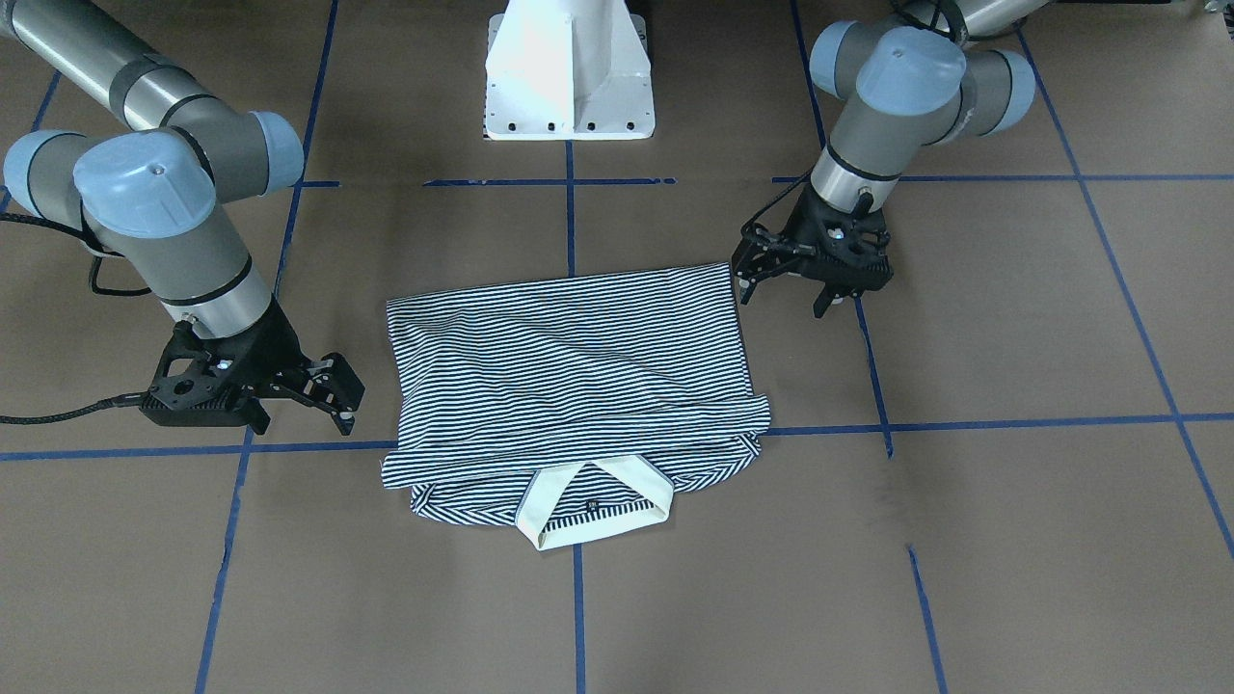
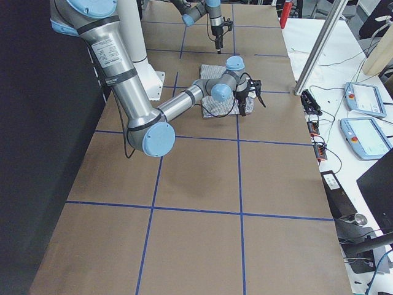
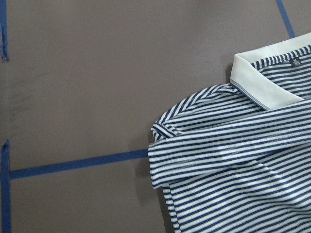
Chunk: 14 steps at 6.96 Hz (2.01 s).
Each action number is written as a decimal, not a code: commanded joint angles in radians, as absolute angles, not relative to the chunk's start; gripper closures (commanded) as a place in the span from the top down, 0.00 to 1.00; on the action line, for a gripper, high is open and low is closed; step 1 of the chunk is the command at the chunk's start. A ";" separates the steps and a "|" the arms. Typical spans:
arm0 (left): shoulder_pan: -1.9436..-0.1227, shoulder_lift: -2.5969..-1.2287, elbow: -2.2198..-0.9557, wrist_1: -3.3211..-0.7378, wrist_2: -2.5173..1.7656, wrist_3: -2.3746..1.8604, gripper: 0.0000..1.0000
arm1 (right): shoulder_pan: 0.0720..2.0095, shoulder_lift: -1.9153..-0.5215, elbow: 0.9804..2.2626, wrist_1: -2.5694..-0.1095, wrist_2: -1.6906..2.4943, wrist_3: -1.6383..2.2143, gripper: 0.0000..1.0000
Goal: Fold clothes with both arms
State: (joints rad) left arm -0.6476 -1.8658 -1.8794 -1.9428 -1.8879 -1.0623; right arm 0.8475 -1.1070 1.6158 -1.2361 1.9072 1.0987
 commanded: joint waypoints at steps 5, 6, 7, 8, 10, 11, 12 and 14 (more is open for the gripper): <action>-0.462 -1.864 -1.786 -2.091 -1.760 -1.401 0.55 | 0.848 -1.118 1.624 -1.236 1.904 1.103 1.00; -0.460 -1.864 -1.784 -2.091 -1.761 -1.399 0.55 | 0.848 -1.118 1.624 -1.236 1.904 1.103 1.00; -0.454 -1.865 -1.773 -2.089 -1.759 -1.396 0.54 | 0.848 -1.118 1.623 -1.239 1.904 1.104 1.00; -0.448 -1.864 -1.769 -2.089 -1.759 -1.397 0.53 | 0.848 -1.118 1.624 -1.239 1.904 1.106 1.00; -0.443 -1.865 -1.772 -2.089 -1.759 -1.400 0.31 | 0.850 -1.117 1.624 -1.239 1.904 1.106 1.00; -0.443 -1.864 -1.773 -2.089 -1.759 -1.399 0.00 | 0.850 -1.117 1.626 -1.239 1.904 1.106 1.00; -0.443 -1.862 -1.778 -2.088 -1.756 -1.397 0.00 | 0.848 -1.117 1.626 -1.239 1.904 1.106 1.00; -0.469 -1.842 -1.796 -2.086 -1.755 -1.355 0.00 | 0.848 -1.118 1.626 -1.238 1.902 1.108 1.00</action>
